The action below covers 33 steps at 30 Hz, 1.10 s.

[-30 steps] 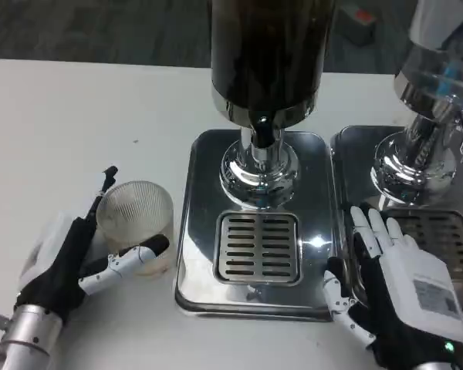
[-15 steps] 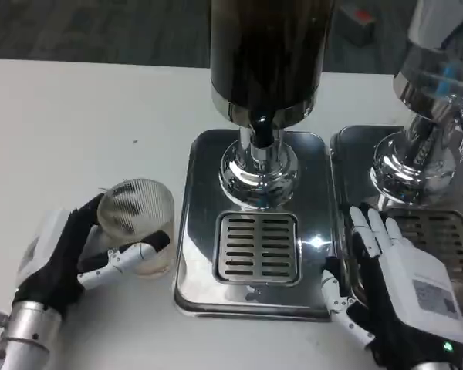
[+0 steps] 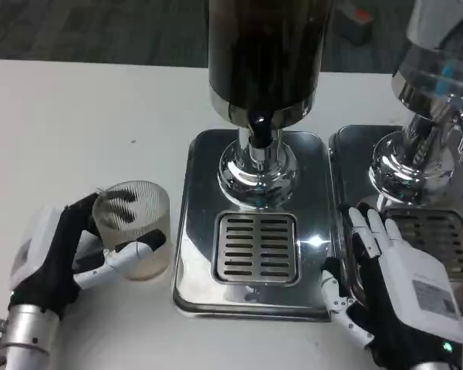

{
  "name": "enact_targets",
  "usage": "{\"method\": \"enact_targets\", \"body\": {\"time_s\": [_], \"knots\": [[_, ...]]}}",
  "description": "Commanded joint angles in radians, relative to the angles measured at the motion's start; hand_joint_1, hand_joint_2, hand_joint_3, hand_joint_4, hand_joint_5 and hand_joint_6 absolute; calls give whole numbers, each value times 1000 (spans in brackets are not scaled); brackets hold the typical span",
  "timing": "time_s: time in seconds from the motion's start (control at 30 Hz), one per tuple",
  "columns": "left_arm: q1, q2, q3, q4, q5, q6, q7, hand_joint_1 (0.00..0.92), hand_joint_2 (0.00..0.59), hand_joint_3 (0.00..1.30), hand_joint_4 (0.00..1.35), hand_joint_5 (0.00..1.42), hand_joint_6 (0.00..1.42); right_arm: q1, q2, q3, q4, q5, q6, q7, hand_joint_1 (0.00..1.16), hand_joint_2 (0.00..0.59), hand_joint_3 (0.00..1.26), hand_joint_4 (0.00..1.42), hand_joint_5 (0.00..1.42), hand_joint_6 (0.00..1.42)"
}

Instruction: Grasp the cup under the faucet to collect the drink, then remove the cup.

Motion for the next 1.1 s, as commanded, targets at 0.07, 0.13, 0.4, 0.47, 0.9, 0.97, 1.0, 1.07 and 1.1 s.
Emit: {"method": "enact_targets", "body": {"time_s": [0.07, 0.13, 0.4, 0.47, 0.9, 0.97, 1.0, 1.07, 1.1], "knots": [[5, -2, 1, -2, 7, -16, 42, 436, 101, 518, 621, 747, 659, -7, 2, -2, 11, 4, 2, -9, 235, 535, 63, 0, 4, 93], [4, -3, 3, -5, 8, -19, 57, 441, 102, 539, 646, 772, 676, -6, 3, -2, 10, 3, 2, -12, 236, 535, 63, 0, 4, 94], [-5, -5, 2, -6, 8, -22, 68, 466, 106, 557, 653, 788, 696, -6, 5, -3, 11, 3, 3, -14, 237, 535, 64, 0, 4, 96], [-6, -5, 1, -6, 9, -22, 71, 468, 106, 557, 653, 788, 707, -6, 6, -3, 11, 4, 4, -14, 237, 535, 64, 0, 4, 96], [-32, -4, 1, -35, 27, -55, 95, 486, 83, 613, 707, 826, 722, -2, 14, 0, 8, -3, 10, -27, 238, 535, 64, 0, 4, 96], [-34, -3, 2, -44, 28, -62, 96, 486, 83, 616, 711, 826, 723, -1, 15, 0, 8, -3, 11, -30, 238, 535, 64, 0, 4, 96], [-37, -4, 2, -48, 24, -66, 88, 486, 83, 617, 712, 826, 723, -2, 16, 0, 9, -3, 11, -31, 238, 535, 64, 0, 4, 96], [-44, -6, 2, -54, 16, -74, 70, 486, 83, 619, 713, 826, 723, -3, 17, 1, 11, -1, 10, -32, 238, 535, 61, 0, 3, 96], [-50, -5, -1, -57, 17, -77, 62, 486, 83, 620, 713, 826, 724, -5, 16, 1, 13, 1, 9, -31, 238, 535, 59, 0, 3, 95]]}}
